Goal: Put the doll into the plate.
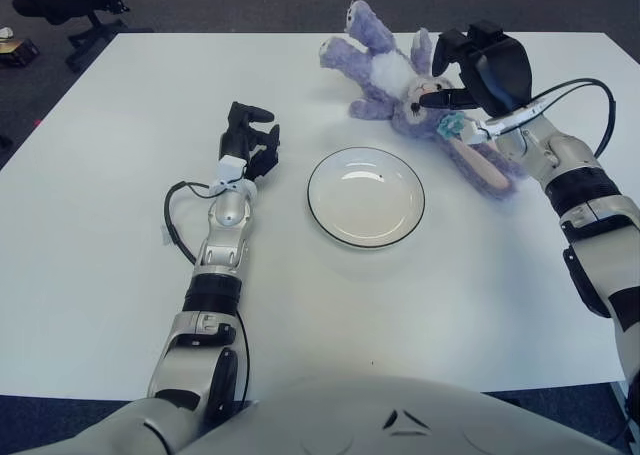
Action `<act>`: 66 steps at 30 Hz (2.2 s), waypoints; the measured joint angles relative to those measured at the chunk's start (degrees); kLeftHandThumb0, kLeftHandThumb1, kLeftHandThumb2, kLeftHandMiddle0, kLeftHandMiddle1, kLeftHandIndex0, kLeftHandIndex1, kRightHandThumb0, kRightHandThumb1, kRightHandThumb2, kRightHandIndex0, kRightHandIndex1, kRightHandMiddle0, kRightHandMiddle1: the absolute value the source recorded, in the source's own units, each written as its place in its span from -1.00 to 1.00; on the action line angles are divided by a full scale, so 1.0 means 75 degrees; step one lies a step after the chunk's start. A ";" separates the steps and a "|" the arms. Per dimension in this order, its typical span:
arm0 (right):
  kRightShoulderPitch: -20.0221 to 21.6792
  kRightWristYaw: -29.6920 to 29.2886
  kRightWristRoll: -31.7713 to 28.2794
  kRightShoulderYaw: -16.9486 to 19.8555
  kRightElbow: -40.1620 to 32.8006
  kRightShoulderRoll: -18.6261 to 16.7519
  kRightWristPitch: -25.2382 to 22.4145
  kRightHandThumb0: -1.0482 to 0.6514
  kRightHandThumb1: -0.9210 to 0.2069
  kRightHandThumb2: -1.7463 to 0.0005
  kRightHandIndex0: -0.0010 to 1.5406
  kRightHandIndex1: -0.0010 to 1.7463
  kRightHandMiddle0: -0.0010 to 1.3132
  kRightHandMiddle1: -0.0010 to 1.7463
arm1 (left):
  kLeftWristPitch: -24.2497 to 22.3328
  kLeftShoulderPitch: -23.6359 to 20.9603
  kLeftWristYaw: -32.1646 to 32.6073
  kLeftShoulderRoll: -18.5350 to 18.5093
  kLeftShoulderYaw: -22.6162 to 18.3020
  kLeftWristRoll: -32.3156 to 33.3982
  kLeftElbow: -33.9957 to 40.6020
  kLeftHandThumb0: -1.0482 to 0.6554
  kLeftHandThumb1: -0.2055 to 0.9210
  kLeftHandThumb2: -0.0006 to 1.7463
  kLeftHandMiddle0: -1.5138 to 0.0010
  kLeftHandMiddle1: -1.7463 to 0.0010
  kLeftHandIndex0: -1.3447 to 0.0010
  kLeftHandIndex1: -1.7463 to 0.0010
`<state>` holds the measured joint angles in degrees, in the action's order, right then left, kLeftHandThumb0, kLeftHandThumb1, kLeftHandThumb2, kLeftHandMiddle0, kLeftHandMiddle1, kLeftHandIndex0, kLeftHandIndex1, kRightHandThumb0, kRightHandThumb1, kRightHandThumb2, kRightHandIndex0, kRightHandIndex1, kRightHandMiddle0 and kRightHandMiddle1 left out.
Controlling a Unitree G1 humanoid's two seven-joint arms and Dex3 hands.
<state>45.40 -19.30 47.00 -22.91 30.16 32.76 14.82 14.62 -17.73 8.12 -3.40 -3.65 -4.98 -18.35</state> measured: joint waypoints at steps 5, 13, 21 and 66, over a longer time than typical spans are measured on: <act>-0.0254 0.0872 -0.0106 0.0183 -0.0875 -0.0132 -0.0724 -0.69 -1.00 0.51 -0.34 -0.66 -0.48 -0.54 | 0.0000 0.0004 0.0000 0.0000 0.0002 -0.0003 0.0000 -0.18 1.00 -0.44 0.30 -0.80 0.66 -0.97; -0.0276 0.1193 0.0056 0.0218 -0.1088 -0.0302 -0.1232 -0.79 -1.00 0.37 -0.34 -0.82 -0.54 -0.62 | 0.0000 0.0003 0.0000 0.0002 0.0005 -0.0002 0.0000 -0.18 1.00 -0.44 0.30 -0.80 0.66 -0.97; -0.0259 0.1444 0.0468 0.0067 -0.1048 -0.0422 -0.1713 -0.85 -1.00 0.28 -0.40 -0.95 -0.60 -0.74 | 0.0001 0.0003 0.0000 0.0002 0.0005 -0.0002 0.0000 -0.18 1.00 -0.44 0.30 -0.79 0.66 -0.97; 0.0490 0.2631 0.1082 -0.1089 0.0742 -0.1320 -0.2394 -0.89 -1.00 0.22 -0.57 -1.00 -0.61 -0.88 | 0.0006 0.0021 0.0000 0.0017 0.0000 -0.0001 0.0044 -0.18 1.00 -0.44 0.30 -0.82 0.66 -0.97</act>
<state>49.07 0.43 55.11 -31.07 35.73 22.86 -3.13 14.67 -17.57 8.13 -3.28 -3.65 -4.99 -18.02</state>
